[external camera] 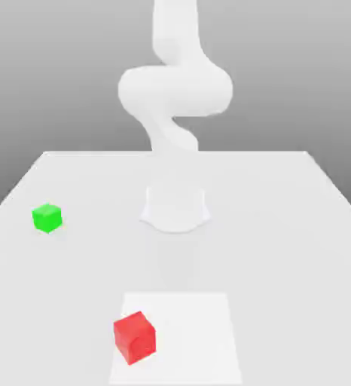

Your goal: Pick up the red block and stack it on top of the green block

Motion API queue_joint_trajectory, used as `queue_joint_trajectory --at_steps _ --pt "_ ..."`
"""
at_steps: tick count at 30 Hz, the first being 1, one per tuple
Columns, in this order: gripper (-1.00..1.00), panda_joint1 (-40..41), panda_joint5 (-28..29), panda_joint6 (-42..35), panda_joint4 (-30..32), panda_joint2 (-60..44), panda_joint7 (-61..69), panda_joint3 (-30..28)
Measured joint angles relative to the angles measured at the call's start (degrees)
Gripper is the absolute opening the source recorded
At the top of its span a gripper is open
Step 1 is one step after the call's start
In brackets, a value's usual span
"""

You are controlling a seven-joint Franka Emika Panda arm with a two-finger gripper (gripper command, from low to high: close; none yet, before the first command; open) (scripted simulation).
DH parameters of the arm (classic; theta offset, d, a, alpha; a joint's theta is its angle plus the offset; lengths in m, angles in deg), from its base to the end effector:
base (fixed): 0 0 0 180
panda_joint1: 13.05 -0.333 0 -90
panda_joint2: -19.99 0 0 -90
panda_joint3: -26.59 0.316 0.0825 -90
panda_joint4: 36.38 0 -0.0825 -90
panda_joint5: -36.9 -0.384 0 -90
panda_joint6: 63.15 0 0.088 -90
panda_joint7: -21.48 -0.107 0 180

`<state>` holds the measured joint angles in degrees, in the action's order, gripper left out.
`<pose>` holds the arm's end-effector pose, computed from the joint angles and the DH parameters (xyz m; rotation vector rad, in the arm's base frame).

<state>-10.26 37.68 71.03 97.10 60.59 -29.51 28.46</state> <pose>0.3815 -0.0022 0.6672 -2.4435 1.1804 -0.9476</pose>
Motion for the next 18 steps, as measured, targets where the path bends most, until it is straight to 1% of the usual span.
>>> queue_joint_trajectory --at_steps 4,10,14,18 --pt "0.00 4.3 1.5 3.9 2.8 -8.7 -8.6 2.8" --pt "0.00 9.3 3.9 9.6 6.8 -21.3 -21.4 5.5" --pt "0.00 11.2 5.3 13.4 9.5 -29.6 -29.7 5.7" --pt "0.00 12.6 5.3 17.2 12.2 -37.8 -36.9 5.4"
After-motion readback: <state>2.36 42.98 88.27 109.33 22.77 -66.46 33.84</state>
